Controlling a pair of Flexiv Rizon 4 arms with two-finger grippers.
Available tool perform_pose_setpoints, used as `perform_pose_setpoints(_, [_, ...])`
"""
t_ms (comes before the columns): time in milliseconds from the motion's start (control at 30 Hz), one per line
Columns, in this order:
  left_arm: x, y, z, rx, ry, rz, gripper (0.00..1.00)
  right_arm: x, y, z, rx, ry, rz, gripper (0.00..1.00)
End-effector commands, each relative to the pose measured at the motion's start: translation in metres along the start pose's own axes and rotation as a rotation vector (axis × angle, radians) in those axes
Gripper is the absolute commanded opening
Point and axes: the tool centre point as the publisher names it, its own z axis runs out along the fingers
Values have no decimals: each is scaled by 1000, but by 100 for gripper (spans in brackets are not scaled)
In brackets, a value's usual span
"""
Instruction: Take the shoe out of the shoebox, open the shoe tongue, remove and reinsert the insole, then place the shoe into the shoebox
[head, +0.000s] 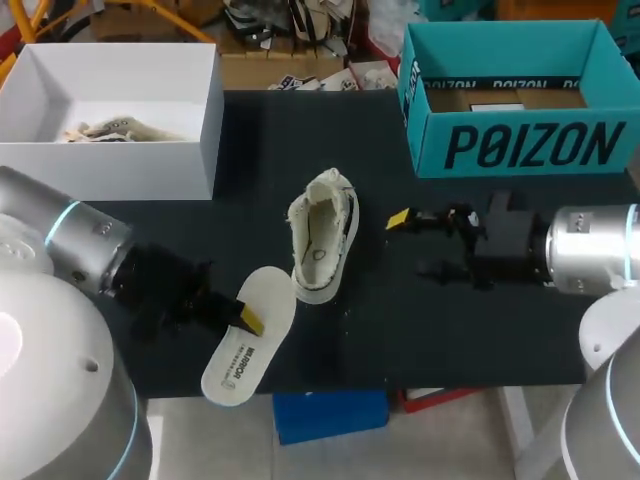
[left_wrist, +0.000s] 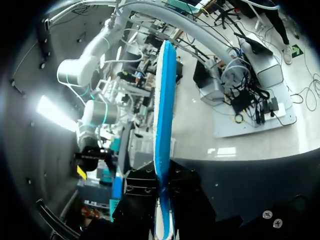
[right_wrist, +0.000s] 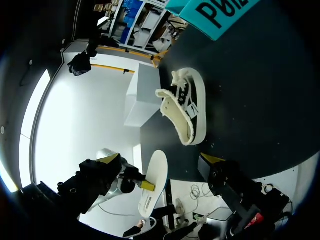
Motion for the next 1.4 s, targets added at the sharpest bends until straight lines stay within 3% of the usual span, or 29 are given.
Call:
perform_pose_setpoints(33, [-9,22,-3,110,104,-9,0,0,1,-5,5,3,0,100])
perform_pose_setpoints(200, [-13,36,-4,175,208,-29,0,0,1,-5,5,3,0,100])
perform_pose_setpoints(533, [-10,51,7,251,271,-71,0,0,1,-5,5,3,0,100])
perform_pose_setpoints(1000, [-8,80,19,234,313,-68,0,0,1,-5,5,3,0,100])
perform_pose_setpoints(1400, [-8,119,26,177,307,-81,0,0,1,-5,5,3,0,100])
